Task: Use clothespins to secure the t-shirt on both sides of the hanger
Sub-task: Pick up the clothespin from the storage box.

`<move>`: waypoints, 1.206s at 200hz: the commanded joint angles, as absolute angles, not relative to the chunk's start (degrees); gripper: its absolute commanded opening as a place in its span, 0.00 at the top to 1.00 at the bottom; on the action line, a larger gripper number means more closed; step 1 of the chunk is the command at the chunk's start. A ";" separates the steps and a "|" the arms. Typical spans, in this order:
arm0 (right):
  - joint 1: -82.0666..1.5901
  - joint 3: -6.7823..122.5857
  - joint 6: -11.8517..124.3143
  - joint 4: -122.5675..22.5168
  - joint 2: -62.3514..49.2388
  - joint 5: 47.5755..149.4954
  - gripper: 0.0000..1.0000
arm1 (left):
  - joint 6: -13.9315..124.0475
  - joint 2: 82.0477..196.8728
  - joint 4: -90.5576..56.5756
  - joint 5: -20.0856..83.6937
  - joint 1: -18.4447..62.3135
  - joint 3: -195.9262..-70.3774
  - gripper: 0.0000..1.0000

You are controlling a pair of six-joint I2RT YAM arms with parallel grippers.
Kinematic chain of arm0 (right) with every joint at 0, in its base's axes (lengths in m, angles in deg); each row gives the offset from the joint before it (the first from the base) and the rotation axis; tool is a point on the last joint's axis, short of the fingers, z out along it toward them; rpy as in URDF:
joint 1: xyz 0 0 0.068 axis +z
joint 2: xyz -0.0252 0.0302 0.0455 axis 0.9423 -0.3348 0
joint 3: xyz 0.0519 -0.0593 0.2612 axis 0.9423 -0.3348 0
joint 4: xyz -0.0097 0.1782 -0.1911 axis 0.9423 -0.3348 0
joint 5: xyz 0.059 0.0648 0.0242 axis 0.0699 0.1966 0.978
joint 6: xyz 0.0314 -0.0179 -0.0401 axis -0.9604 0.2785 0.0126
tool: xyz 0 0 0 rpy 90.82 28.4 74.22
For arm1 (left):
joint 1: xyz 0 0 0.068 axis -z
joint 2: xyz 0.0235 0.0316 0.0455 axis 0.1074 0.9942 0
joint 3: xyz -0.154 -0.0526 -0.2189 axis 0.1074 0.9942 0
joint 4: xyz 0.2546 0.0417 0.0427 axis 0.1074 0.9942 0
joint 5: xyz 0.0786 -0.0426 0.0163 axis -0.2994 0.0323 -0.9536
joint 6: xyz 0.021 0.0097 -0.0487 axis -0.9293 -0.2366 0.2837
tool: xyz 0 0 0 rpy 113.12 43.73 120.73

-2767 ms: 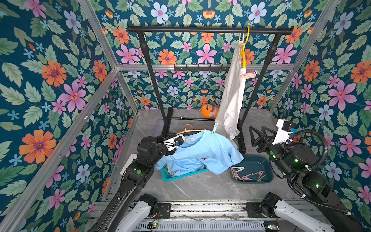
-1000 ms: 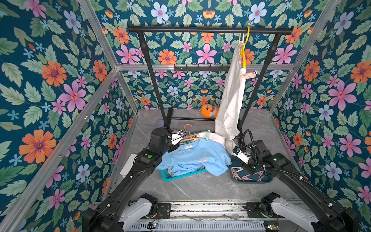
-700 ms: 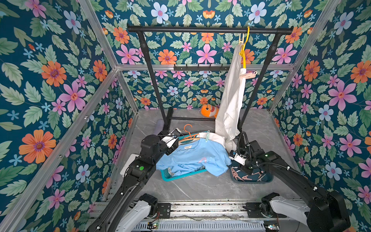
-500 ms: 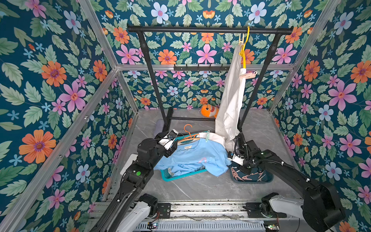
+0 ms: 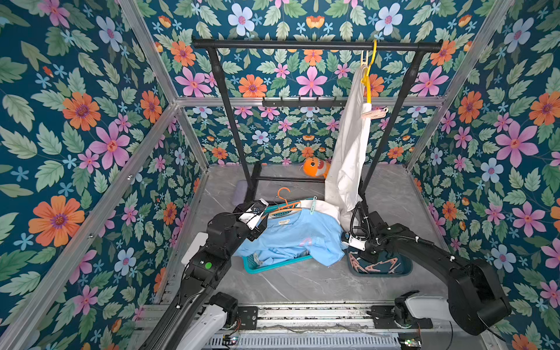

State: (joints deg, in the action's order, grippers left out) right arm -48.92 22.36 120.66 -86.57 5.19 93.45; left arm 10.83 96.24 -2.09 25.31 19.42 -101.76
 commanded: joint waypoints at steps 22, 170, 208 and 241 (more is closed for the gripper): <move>-48.82 23.24 122.50 -84.64 2.52 92.63 0.77 | 11.25 94.67 -4.91 26.90 19.41 -101.01 0.31; -48.03 21.75 122.44 -85.55 4.90 88.97 0.93 | 10.17 95.19 -4.06 27.52 19.41 -101.36 0.31; -48.03 20.75 120.34 -87.43 11.80 87.69 0.97 | 10.33 95.93 -4.98 28.11 19.41 -102.22 0.31; -48.03 20.21 117.22 -88.62 21.70 87.85 1.00 | 11.31 95.85 -5.89 28.81 19.41 -103.07 0.31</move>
